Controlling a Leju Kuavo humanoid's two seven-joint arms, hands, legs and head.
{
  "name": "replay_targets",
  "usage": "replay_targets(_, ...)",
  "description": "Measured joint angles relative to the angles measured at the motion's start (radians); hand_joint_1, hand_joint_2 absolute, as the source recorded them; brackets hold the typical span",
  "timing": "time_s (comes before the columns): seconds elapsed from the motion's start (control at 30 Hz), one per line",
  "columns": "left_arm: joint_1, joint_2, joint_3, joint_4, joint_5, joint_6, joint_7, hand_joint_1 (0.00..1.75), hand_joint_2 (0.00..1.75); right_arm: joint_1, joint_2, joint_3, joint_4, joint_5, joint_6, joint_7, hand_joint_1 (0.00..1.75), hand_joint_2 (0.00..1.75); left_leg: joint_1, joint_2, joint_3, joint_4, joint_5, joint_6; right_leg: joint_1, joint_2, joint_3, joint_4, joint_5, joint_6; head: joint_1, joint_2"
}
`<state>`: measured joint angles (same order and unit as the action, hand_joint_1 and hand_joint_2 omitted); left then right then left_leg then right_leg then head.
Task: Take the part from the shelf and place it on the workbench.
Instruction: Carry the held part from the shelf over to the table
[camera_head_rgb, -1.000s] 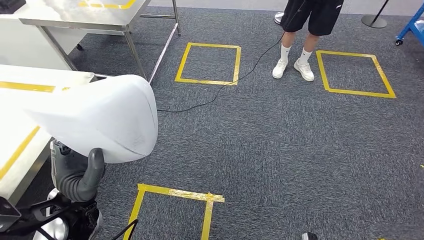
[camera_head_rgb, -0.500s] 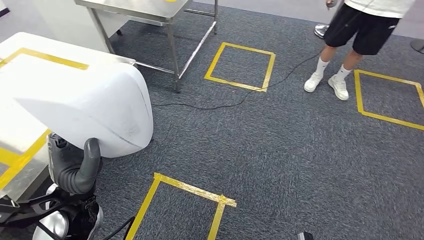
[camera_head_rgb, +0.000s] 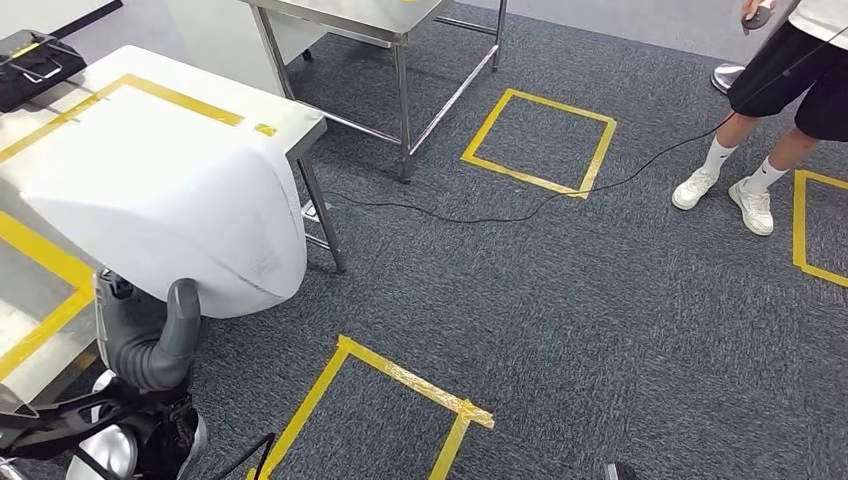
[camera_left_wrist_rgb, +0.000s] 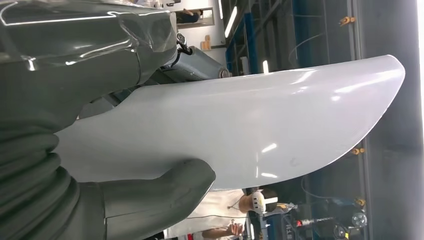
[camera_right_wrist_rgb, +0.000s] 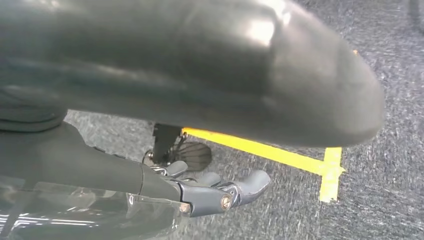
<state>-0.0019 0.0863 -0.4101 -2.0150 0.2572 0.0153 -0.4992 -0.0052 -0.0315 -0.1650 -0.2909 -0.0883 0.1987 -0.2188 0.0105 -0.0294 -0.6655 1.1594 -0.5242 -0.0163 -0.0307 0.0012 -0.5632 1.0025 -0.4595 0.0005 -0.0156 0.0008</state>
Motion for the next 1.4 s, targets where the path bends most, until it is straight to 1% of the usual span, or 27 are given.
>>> replay_targets(0.07,0.0,0.003,-0.001,0.004,0.003,0.001,-0.004,1.68,1.75,0.003,-0.001,0.002,0.0,-0.001,0.0,0.0,0.0,0.0,0.003,0.023,-0.065,0.124,-0.04,-0.004,0.005,-0.024,0.002,0.0,-0.004,-0.005,-0.001,0.0)
replay_targets(0.1,0.0,0.005,-0.001,0.007,0.006,0.003,-0.007,1.68,1.75,0.004,-0.001,0.003,0.0,-0.001,0.0,0.0,0.0,0.0,0.003,0.026,-0.077,0.14,-0.035,-0.005,0.007,-0.035,0.003,0.001,-0.006,-0.006,-0.002,0.0)
replay_targets(0.13,0.0,0.008,-0.001,0.01,0.01,0.006,-0.011,1.68,1.75,0.003,-0.001,0.004,0.0,-0.001,0.0,0.0,0.0,0.0,0.003,0.029,-0.067,0.114,-0.01,-0.003,0.008,-0.046,0.006,0.0,-0.009,-0.007,-0.002,0.0)
replay_targets(0.17,-0.001,0.01,-0.001,0.012,0.013,0.009,-0.013,1.68,1.75,0.001,-0.001,0.006,0.0,-0.002,0.0,-0.001,0.0,0.0,0.002,0.037,-0.037,0.052,0.026,0.0,0.009,-0.055,0.011,0.0,-0.012,-0.006,-0.002,0.0)
replay_targets(0.23,-0.006,0.013,-0.002,0.014,0.017,0.015,-0.018,1.68,1.75,-0.001,0.0,0.01,0.0,-0.004,-0.001,-0.002,0.0,0.0,-0.006,0.077,0.032,-0.086,0.079,0.012,0.015,-0.072,0.019,0.0,-0.019,-0.002,-0.002,0.0)
replay_targets(0.3,-0.014,0.014,-0.004,0.015,0.018,0.019,-0.02,1.68,1.75,-0.002,0.0,0.013,0.0,-0.005,-0.002,-0.003,0.0,0.0,-0.017,0.096,0.06,-0.144,0.089,0.023,0.021,-0.09,0.024,0.0,-0.025,0.006,-0.001,0.0)
replay_targets(0.37,-0.017,0.015,-0.006,0.015,0.018,0.024,-0.021,1.68,1.75,-0.004,0.0,0.015,0.0,-0.007,-0.004,-0.003,0.0,0.0,-0.018,0.074,0.061,-0.151,0.091,0.032,0.023,-0.109,0.028,-0.004,-0.029,0.015,-0.001,0.0)
replay_targets(0.43,-0.021,0.015,-0.008,0.016,0.018,0.028,-0.021,1.68,1.75,-0.008,0.0,0.018,0.0,-0.007,-0.005,-0.004,0.0,0.0,-0.012,0.051,0.073,-0.165,0.099,0.044,0.021,-0.089,0.021,0.021,-0.047,0.019,0.001,0.0)
replay_targets(0.47,-0.024,0.015,-0.01,0.016,0.018,0.029,-0.021,1.68,1.75,-0.009,0.0,0.019,0.0,-0.008,-0.005,-0.004,0.0,0.0,-0.008,0.04,0.079,-0.171,0.102,0.05,0.019,-0.064,0.001,0.066,-0.069,0.017,0.003,0.0)
replay_targets(0.53,-0.029,0.014,-0.013,0.02,0.018,0.031,-0.021,1.68,1.75,-0.008,-0.003,0.02,0.001,-0.01,-0.006,-0.005,0.0,0.0,-0.006,0.015,0.08,-0.173,0.104,0.055,0.016,-0.018,-0.069,0.207,-0.124,0.011,0.008,0.0)
replay_targets(0.57,-0.03,0.014,-0.014,0.022,0.018,0.032,-0.021,1.68,1.75,-0.005,-0.005,0.021,0.002,-0.011,-0.007,-0.005,0.0,0.0,-0.006,0.001,0.079,-0.173,0.104,0.055,0.015,-0.009,-0.104,0.27,-0.142,0.013,0.009,0.0)
replay_targets(0.6,-0.029,0.014,-0.015,0.024,0.018,0.034,-0.021,1.68,1.75,-0.004,-0.006,0.021,0.002,-0.012,-0.007,-0.004,0.0,0.0,-0.006,-0.014,0.079,-0.173,0.104,0.055,0.014,-0.006,-0.124,0.298,-0.143,0.018,0.009,0.0)
replay_targets(0.63,-0.029,0.014,-0.015,0.027,0.018,0.036,-0.021,1.68,1.75,-0.004,-0.007,0.022,0.003,-0.013,-0.007,-0.004,0.0,0.0,-0.006,-0.028,0.08,-0.172,0.104,0.055,0.012,-0.005,-0.124,0.285,-0.128,0.026,0.009,0.0)
replay_targets(0.7,-0.03,0.014,-0.015,0.029,0.018,0.039,-0.022,1.68,1.75,-0.007,-0.009,0.026,0.003,-0.015,-0.007,-0.004,0.0,0.0,-0.005,-0.054,0.082,-0.168,0.101,0.051,0.004,0.016,-0.075,0.156,-0.063,0.047,0.01,0.0)
replay_targets(0.73,-0.031,0.014,-0.015,0.03,0.018,0.041,-0.022,1.68,1.75,-0.008,-0.01,0.028,0.004,-0.017,-0.007,-0.004,0.0,0.0,-0.007,-0.066,0.079,-0.163,0.098,0.046,0.001,0.038,-0.046,0.087,-0.033,0.05,0.01,0.0)
replay_targets(0.8,-0.031,0.015,-0.016,0.031,0.018,0.045,-0.023,1.68,1.75,-0.009,-0.011,0.033,0.006,-0.018,-0.007,-0.003,0.0,0.0,-0.008,-0.086,0.071,-0.153,0.095,0.034,0.0,0.062,-0.016,0.015,-0.004,0.041,0.009,0.0)
replay_targets(0.87,-0.031,0.015,-0.016,0.031,0.018,0.049,-0.024,1.68,1.75,-0.012,-0.011,0.037,0.007,-0.02,-0.008,-0.003,0.0,0.0,-0.005,-0.102,0.064,-0.152,0.096,0.024,0.004,0.048,-0.013,0.012,0.001,0.023,0.009,0.0)
replay_targets(0.9,-0.031,0.016,-0.016,0.031,0.018,0.05,-0.025,1.68,1.75,-0.014,-0.011,0.039,0.007,-0.02,-0.008,-0.002,0.0,0.0,-0.004,-0.095,0.06,-0.148,0.093,0.018,0.003,0.04,-0.011,0.011,0.002,0.018,0.009,0.0)
replay_targets(0.97,-0.033,0.017,-0.016,0.031,0.018,0.053,-0.026,1.68,1.75,-0.017,-0.01,0.042,0.007,-0.023,-0.008,-0.003,0.0,0.0,-0.004,-0.044,0.035,-0.095,0.062,0.008,0.001,0.021,-0.007,0.008,0.002,0.005,0.004,0.0)
replay_targets(1.03,-0.036,0.017,-0.016,0.032,0.018,0.057,-0.028,1.68,1.75,-0.016,-0.012,0.044,0.008,-0.025,-0.008,-0.003,0.0,0.0,-0.001,0.011,-0.027,0.03,0.003,0.0,0.006,-0.001,-0.005,0.008,-0.003,-0.005,-0.001,0.0)
replay_targets(1.1,-0.035,0.018,-0.017,0.033,0.018,0.061,-0.029,1.68,1.75,-0.014,-0.013,0.047,0.008,-0.027,-0.008,-0.003,0.0,0.0,0.002,0.024,-0.081,0.131,-0.025,-0.003,0.011,-0.026,-0.003,0.008,-0.006,-0.009,-0.001,0.0)
replay_targets(1.13,-0.035,0.019,-0.017,0.033,0.018,0.063,-0.03,1.68,1.75,-0.014,-0.013,0.048,0.008,-0.027,-0.008,-0.002,0.0,0.0,0.003,0.026,-0.082,0.129,-0.012,-0.002,0.012,-0.037,-0.002,0.008,-0.008,-0.01,-0.001,0.0)
replay_targets(1.17,-0.035,0.02,-0.017,0.033,0.018,0.064,-0.03,1.68,1.75,-0.015,-0.013,0.05,0.009,-0.028,-0.008,-0.002,0.0,0.0,0.002,0.031,-0.063,0.087,0.017,0.0,0.013,-0.048,0.001,0.008,-0.011,-0.011,-0.002,0.0)
replay_targets(1.2,-0.035,0.02,-0.017,0.033,0.018,0.066,-0.03,1.68,1.75,-0.016,-0.012,0.052,0.009,-0.028,-0.009,-0.002,0.0,0.0,0.0,0.042,-0.027,0.017,0.052,0.006,0.015,-0.056,0.006,0.008,-0.014,-0.01,-0.002,0.0)
replay_targets(1.27,-0.038,0.02,-0.017,0.033,0.019,0.069,-0.031,1.68,1.75,-0.018,-0.011,0.057,0.009,-0.03,-0.011,-0.002,0.0,0.0,-0.009,0.069,0.039,-0.104,0.091,0.019,0.02,-0.07,0.01,0.008,-0.02,-0.005,-0.001,0.0)
replay_targets(1.33,-0.039,0.021,-0.017,0.033,0.019,0.074,-0.032,1.68,1.75,-0.021,-0.009,0.061,0.009,-0.036,-0.015,-0.001,0.0,0.0,-0.019,0.077,0.058,-0.139,0.09,0.028,0.023,-0.083,0.011,0.007,-0.022,0.002,0.0,0.0)
replay_targets(1.4,-0.039,0.023,-0.018,0.033,0.02,0.08,-0.033,1.68,1.75,-0.025,-0.008,0.063,0.008,-0.043,-0.017,-0.001,0.0,0.0,-0.018,0.066,0.061,-0.15,0.096,0.038,0.023,-0.089,0.012,0.006,-0.023,0.009,-0.001,0.0)
